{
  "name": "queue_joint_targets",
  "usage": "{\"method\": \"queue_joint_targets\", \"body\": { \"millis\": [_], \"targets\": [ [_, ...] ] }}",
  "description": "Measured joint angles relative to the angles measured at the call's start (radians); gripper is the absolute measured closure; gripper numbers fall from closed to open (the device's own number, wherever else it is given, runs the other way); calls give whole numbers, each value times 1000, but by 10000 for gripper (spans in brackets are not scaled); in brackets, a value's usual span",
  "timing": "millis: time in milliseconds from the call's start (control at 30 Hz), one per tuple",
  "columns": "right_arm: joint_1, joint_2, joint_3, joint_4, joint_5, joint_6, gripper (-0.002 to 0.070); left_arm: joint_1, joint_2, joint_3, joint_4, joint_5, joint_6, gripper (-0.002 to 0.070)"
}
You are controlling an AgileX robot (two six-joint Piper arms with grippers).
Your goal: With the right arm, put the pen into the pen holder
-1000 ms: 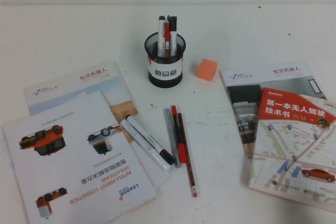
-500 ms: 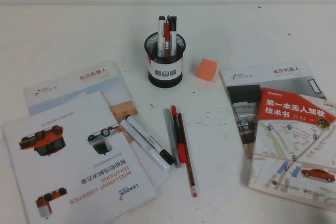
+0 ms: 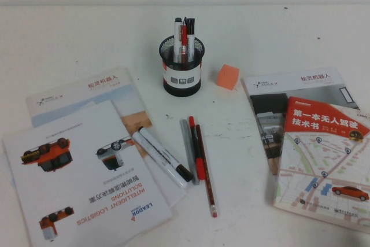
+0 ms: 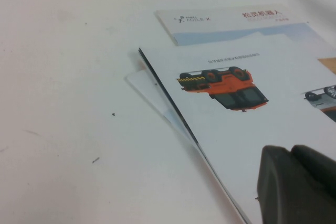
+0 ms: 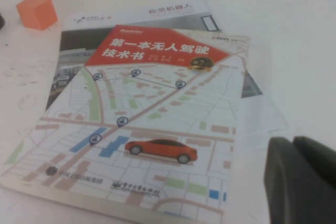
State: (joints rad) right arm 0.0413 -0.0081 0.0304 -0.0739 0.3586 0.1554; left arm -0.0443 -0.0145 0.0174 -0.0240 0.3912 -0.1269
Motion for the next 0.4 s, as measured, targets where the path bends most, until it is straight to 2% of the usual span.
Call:
{"method": "queue_joint_targets", "body": {
  "millis": [400],
  "targets": [
    [0, 0, 0, 0, 0, 4, 695, 0, 0, 0, 0, 0, 0, 677]
  ]
}}
